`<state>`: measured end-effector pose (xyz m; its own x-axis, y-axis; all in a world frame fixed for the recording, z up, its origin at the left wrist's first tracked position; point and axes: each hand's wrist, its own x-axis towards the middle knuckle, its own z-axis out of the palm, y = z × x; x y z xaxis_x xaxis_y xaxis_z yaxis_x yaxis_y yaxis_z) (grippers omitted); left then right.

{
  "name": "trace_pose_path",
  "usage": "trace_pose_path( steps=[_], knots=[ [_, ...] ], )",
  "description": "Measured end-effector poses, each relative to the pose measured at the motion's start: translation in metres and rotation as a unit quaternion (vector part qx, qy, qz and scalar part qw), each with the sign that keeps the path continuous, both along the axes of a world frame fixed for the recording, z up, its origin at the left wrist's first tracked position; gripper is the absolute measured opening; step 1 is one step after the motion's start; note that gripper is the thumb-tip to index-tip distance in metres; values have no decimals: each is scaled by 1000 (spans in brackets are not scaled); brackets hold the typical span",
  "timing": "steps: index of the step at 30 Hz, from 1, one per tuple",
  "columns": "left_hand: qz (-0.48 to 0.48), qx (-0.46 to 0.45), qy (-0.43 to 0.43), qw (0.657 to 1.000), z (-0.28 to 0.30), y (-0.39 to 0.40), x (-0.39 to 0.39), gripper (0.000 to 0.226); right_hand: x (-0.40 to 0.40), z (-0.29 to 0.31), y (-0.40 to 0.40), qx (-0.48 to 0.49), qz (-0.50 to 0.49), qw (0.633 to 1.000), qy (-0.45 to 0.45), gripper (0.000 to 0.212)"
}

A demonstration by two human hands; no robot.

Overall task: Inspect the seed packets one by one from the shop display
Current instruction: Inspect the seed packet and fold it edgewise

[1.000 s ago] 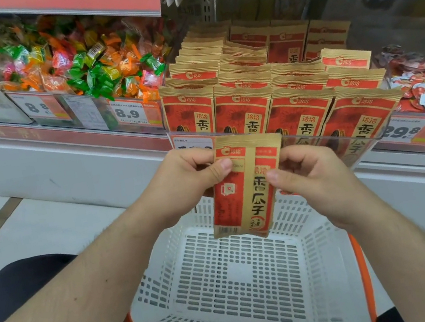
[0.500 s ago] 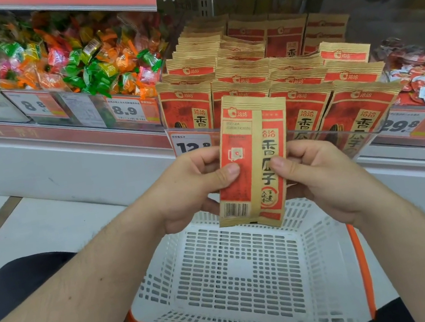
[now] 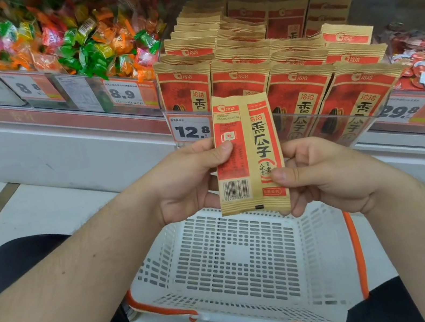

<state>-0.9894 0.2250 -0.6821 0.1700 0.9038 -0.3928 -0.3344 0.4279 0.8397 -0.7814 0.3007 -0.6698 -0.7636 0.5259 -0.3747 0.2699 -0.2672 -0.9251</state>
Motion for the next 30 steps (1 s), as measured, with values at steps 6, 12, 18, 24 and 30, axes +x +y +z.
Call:
trace_pose_path(
  steps=[6, 12, 18, 24, 30],
  knots=[
    [29, -3, 97, 995, -7, 4, 0, 29, -9, 4, -7, 85, -27, 992, -85, 53],
    [42, -8, 157, 987, -12, 5, 11, 28, -29, -2, -25, 272, -24, 936, -221, 35],
    [39, 6, 172, 984, -18, 7, 13, 24, -22, -1, -20, 261, 41, 939, -220, 43],
    [-53, 38, 160, 985, -18, 6, 14, 43, -18, -4, -13, 315, -75, 941, -100, 20],
    [-160, 86, 5, 983, -18, 4, 13, 26, -26, -4, -17, 152, -78, 985, 32, 26]
  ],
)
